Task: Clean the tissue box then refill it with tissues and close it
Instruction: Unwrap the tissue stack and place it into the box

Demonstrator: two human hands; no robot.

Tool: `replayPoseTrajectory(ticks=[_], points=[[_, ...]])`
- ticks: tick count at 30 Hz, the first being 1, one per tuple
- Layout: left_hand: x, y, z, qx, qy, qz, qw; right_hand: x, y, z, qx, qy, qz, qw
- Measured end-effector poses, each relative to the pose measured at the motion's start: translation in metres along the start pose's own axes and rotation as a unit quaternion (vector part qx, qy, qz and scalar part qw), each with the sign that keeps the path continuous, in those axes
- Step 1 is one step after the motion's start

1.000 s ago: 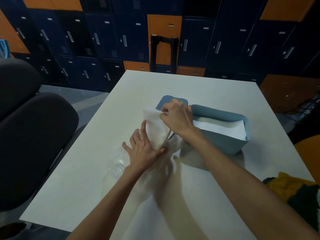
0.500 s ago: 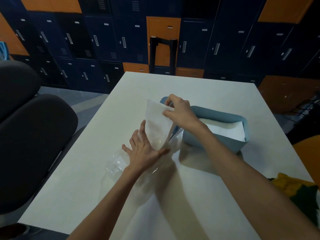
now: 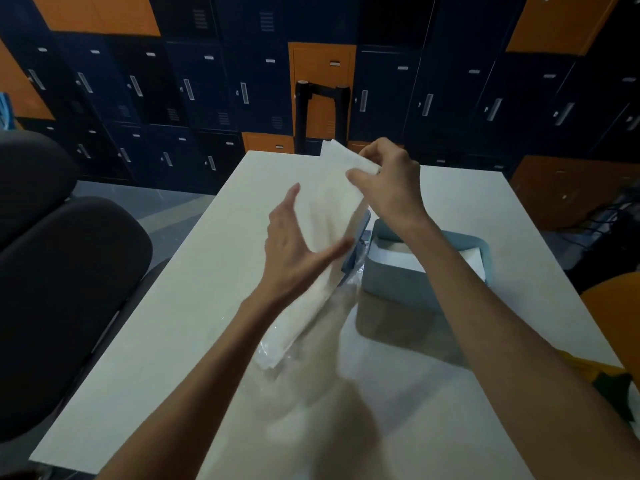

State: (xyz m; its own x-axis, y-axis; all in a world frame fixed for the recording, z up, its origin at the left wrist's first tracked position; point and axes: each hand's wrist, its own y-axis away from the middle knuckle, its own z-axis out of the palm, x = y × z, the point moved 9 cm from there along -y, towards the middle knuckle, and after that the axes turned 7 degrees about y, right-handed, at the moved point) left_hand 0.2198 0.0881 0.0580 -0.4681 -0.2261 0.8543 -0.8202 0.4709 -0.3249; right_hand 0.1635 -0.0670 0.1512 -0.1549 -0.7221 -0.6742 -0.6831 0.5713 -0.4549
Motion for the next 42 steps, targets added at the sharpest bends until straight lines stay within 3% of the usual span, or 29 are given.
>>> replayPoseTrajectory(ticks=[2,5,11,17,23,27,29,34,37,40,42], points=[[0.016,0.008,0.016,-0.005,-0.064,0.053,0.997,-0.006,-0.002,-0.004,0.009,-0.003,0.003,1.000],[0.019,0.007,0.029,0.015,-0.097,0.056,0.994,-0.008,0.000,0.001,-0.012,-0.022,0.018,1.000],[0.003,-0.007,0.015,0.046,0.015,0.027,0.998,0.017,0.010,0.013,-0.086,-0.173,0.098,0.976],[-0.014,-0.015,-0.002,0.050,0.105,-0.056,0.992,0.054,0.018,0.012,-0.076,-0.123,0.155,0.977],[-0.015,-0.021,0.000,-0.018,0.288,-0.137,0.947,0.071,0.030,0.020,-0.130,-0.137,0.216,0.958],[-0.011,-0.015,0.019,-0.068,0.358,-0.180,0.914,0.066,0.046,0.037,-0.217,-0.253,0.250,0.909],[-0.009,-0.010,0.031,-0.091,0.373,-0.194,0.903,0.058,0.052,0.042,-0.233,-0.283,0.233,0.901],[-0.004,-0.008,0.039,-0.082,0.332,-0.182,0.922,0.060,0.059,0.044,-0.200,-0.259,0.205,0.923],[0.009,-0.004,0.044,-0.087,0.298,-0.132,0.941,0.060,0.068,0.045,-0.208,-0.265,0.196,0.921],[0.008,0.003,0.047,-0.094,0.360,-0.132,0.919,0.064,0.072,0.029,-0.156,-0.286,0.181,0.928],[0.009,0.011,0.056,-0.149,0.366,-0.123,0.910,0.072,0.074,0.010,-0.088,-0.303,0.180,0.932]])
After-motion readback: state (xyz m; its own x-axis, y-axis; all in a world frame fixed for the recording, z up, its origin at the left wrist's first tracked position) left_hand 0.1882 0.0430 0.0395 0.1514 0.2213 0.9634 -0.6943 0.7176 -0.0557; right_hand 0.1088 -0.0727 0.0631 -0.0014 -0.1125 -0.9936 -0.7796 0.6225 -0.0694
